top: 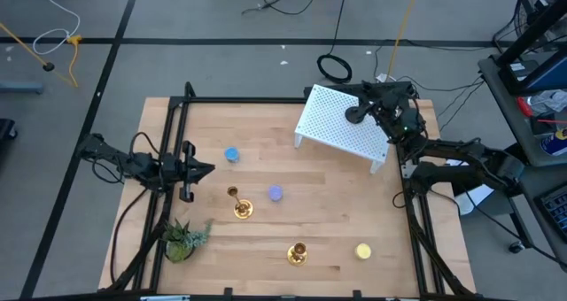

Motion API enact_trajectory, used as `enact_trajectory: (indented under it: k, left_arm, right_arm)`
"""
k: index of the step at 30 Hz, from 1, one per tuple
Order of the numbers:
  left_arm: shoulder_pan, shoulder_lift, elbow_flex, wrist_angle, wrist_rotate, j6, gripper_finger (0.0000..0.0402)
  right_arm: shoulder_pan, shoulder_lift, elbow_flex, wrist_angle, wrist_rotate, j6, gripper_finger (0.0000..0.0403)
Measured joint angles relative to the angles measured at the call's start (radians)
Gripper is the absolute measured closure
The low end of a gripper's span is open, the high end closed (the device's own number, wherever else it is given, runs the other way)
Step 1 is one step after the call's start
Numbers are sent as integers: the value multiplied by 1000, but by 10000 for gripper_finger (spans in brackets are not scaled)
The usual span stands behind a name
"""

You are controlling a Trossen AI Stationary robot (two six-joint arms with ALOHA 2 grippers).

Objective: Pick & Place candle stick holders
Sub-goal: Put the black candle holder on the shelf

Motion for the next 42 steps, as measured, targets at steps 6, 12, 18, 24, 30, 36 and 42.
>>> enact_trajectory:
  k: [6,12,18,24,30,36,42]
  left_arm:
    - [0,0,0,0,0,0,373]
    - [0,0,0,0,0,0,373]
    - [0,0,0,0,0,13,373]
    - [0,0,0,0,0,33,373]
    - [0,0,0,0,0,28,373]
    - [0,0,0,0,0,20,373]
    - [0,0,0,-2,0,-9,373]
  right_arm:
    - [0,0,12,-1,-34,2,319]
    - [0,0,69,-12,-34,-2,294]
    - [0,0,75,-78,-34,0,319]
    - [0,23,75,-86,-34,2,298]
    - [0,70,75,-48,-34,2,248]
    - [0,53,75,-86,-34,-10,212]
    - [2,-48,75,-224,-34,-42,182]
